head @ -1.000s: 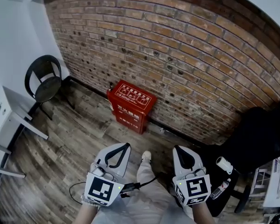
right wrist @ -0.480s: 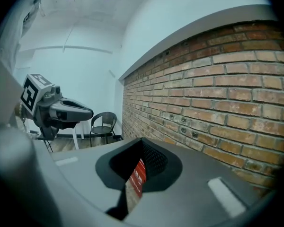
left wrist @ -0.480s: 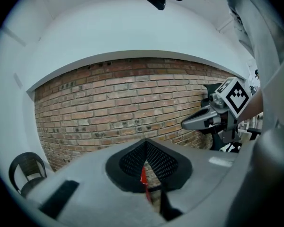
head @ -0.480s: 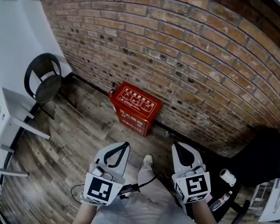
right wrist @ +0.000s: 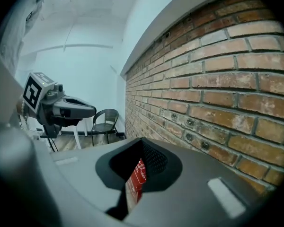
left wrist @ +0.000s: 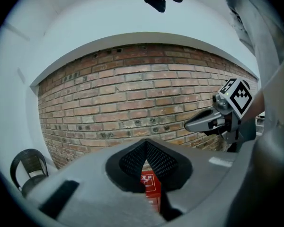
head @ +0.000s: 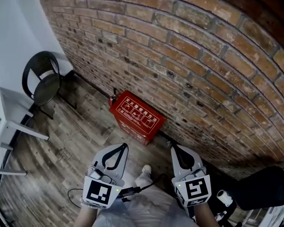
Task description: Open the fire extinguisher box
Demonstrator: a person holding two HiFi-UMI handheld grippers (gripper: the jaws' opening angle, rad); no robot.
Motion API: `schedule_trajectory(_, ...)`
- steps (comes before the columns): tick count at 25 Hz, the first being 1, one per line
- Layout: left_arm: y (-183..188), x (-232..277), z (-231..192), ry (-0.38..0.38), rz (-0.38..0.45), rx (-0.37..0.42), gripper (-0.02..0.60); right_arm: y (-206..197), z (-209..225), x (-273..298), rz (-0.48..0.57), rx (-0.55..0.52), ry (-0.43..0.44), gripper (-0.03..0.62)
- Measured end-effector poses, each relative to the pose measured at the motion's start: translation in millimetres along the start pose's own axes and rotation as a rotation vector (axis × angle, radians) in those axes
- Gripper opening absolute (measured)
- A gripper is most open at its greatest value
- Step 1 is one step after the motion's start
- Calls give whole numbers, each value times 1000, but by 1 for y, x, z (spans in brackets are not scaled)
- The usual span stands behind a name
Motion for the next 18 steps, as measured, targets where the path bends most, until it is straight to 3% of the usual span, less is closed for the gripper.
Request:
schedule_trajectory(3, 7, 19, -13, 22, -13, -30, -3, 10, 15, 16, -1, -16, 18, 8)
schedule_trajectory(18, 20, 71, -28, -13, -63, 26, -3, 4, 44, 51, -44, 29, 26, 8)
Point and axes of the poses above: the fingertips, and each gripper's own axes: x forward along the fingers, z to its right, y out of its top, the point moved 4 cm from there along -x, backward along the fingers, and after that the axes turned 10 degrees about -z, right-handed, at the moved point
